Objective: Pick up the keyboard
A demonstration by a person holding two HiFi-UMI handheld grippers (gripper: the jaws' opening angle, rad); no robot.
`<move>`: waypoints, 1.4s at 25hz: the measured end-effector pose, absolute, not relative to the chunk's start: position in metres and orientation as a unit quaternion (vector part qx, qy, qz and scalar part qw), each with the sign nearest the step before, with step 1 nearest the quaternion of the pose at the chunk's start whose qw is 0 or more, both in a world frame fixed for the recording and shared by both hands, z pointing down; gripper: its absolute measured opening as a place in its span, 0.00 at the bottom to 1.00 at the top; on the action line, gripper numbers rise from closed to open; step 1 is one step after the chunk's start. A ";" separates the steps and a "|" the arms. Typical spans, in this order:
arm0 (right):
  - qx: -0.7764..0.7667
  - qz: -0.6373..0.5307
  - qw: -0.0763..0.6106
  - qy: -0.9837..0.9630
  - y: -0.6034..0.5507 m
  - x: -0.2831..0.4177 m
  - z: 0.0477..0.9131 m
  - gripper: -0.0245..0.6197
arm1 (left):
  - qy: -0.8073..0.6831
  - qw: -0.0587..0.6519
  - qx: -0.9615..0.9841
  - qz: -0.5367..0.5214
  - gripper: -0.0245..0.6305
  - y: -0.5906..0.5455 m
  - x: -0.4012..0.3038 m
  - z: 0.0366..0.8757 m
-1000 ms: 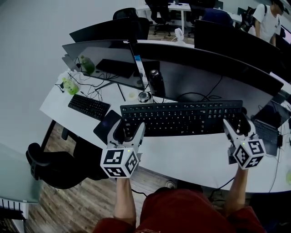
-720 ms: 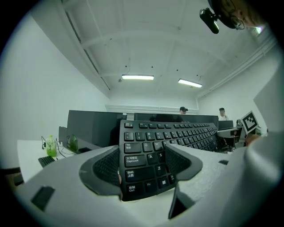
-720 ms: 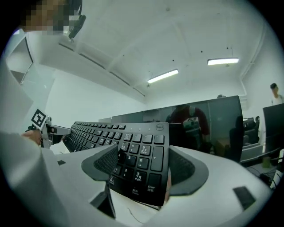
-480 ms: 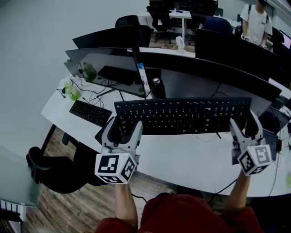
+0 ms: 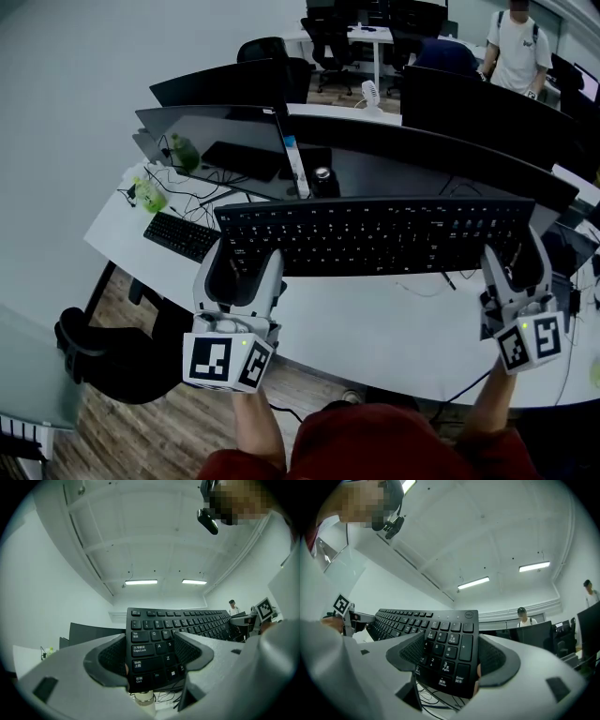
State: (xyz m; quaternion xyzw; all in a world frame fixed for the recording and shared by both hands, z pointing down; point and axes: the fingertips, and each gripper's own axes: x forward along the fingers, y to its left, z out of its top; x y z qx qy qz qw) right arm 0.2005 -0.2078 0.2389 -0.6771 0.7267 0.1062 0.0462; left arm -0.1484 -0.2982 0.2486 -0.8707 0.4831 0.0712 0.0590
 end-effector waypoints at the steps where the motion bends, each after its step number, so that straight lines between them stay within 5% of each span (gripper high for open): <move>1: -0.677 0.109 0.047 0.726 -0.207 0.200 0.237 0.59 | 0.483 0.059 -0.871 0.072 0.51 -0.298 -0.149 0.247; 35: -0.676 0.114 0.032 0.727 -0.214 0.197 0.248 0.59 | 0.492 0.048 -0.867 0.065 0.51 -0.304 -0.152 0.264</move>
